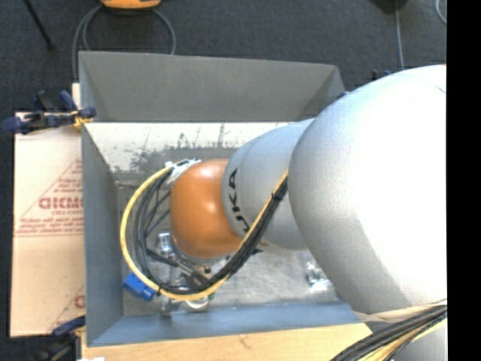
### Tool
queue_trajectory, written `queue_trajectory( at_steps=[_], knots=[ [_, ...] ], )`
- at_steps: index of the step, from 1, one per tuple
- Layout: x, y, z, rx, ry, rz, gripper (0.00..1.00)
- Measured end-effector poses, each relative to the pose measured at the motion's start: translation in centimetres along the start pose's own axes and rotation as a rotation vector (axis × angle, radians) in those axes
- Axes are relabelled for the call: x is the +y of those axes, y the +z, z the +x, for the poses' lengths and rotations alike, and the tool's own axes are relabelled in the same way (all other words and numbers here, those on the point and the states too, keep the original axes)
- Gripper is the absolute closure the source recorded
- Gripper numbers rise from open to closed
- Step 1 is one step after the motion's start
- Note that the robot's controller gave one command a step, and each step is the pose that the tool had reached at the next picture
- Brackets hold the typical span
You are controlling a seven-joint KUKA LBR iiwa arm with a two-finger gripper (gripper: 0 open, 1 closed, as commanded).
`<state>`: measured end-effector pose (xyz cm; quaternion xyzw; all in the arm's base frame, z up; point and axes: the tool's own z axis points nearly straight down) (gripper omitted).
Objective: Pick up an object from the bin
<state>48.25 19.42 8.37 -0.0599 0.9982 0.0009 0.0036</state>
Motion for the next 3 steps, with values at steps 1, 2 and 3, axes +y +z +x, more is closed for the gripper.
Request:
queue_trajectory(
  at_steps=[1,2,3],
  knots=[
    [3.9,-1.2,-0.9,0.004,0.125,-0.001,0.00],
    [3.6,-1.2,-0.9,0.004,0.124,0.003,1.00],
    [2.7,-12.9,-0.8,-0.002,0.161,-0.001,1.00]
  ],
)
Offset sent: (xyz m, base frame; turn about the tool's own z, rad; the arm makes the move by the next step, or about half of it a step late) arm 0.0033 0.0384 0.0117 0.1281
